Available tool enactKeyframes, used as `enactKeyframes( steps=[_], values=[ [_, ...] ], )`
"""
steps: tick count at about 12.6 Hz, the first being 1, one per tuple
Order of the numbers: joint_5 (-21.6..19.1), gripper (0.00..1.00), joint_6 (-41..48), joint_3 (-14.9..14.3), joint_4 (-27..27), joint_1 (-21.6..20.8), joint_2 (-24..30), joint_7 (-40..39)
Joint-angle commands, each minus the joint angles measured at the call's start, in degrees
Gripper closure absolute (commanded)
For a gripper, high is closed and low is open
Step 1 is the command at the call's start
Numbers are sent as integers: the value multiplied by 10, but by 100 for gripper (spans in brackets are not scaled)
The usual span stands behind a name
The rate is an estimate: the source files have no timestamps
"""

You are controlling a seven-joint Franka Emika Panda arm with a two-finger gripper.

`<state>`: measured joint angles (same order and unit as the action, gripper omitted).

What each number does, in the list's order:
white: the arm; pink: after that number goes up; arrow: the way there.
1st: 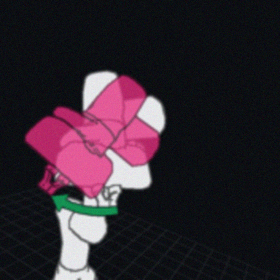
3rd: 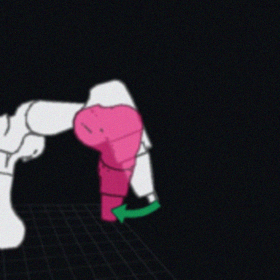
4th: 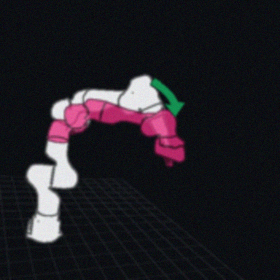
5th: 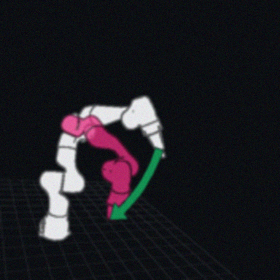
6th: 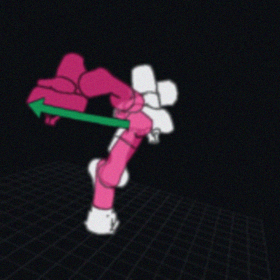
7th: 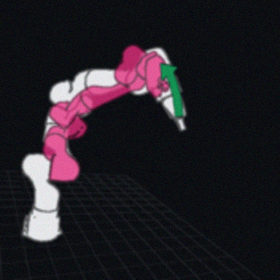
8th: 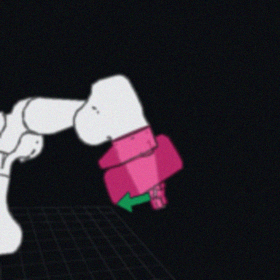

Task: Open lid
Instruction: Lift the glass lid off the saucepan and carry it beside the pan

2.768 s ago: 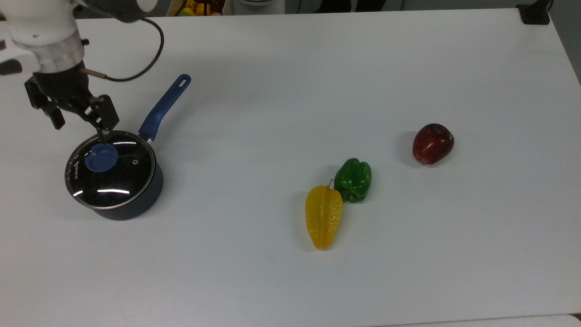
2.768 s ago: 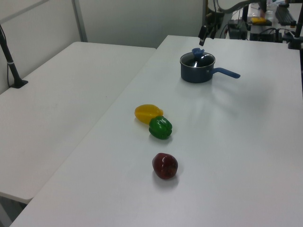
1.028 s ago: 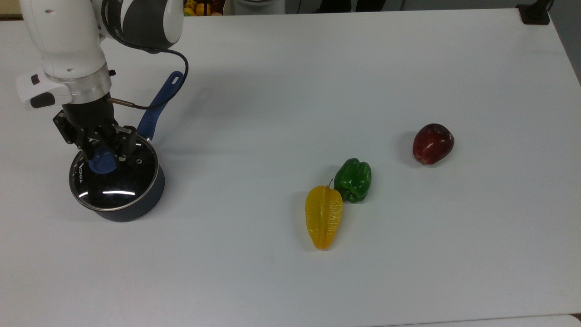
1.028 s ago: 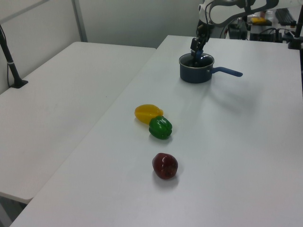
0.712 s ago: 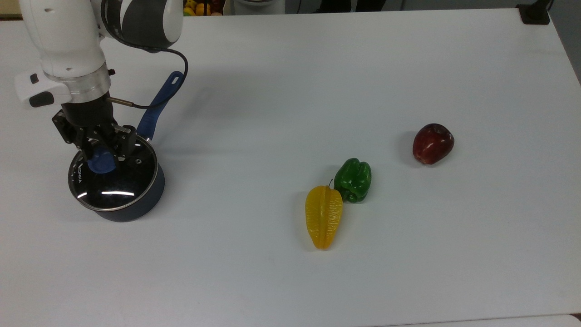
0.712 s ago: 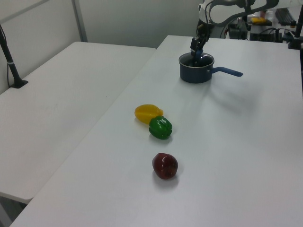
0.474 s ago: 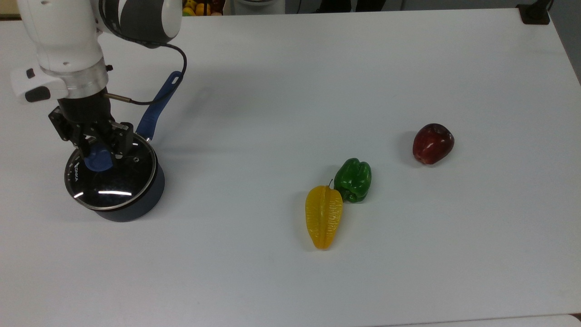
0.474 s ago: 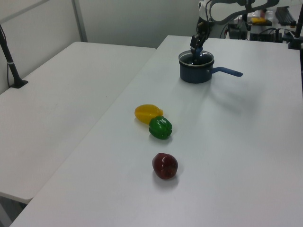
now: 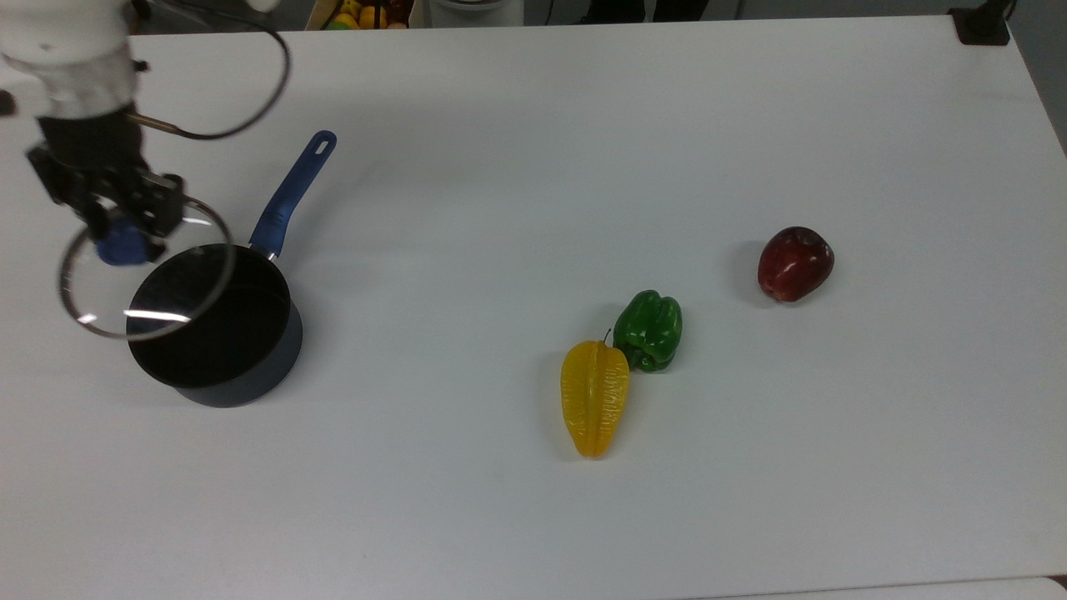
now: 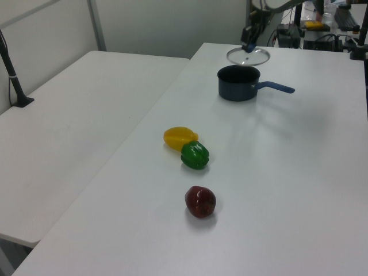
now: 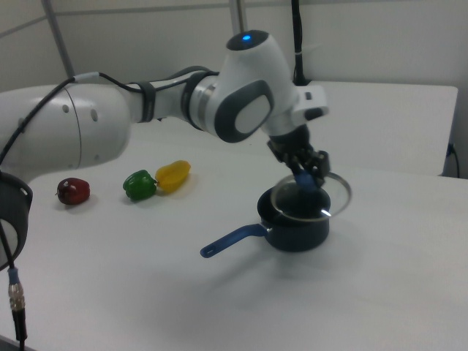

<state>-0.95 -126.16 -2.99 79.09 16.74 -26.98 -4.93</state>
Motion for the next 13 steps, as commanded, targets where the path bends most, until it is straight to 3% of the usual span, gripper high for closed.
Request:
enactKeyframes(
  steps=[1,4,7,13],
  values=[
    [-11,54,7,1,34,75,17,-54],
    [-12,54,2,2,64,116,14,-89],
    [-19,54,-98,2,108,144,-10,-107],
    [-23,53,-133,2,108,146,-45,-110]
  ],
)
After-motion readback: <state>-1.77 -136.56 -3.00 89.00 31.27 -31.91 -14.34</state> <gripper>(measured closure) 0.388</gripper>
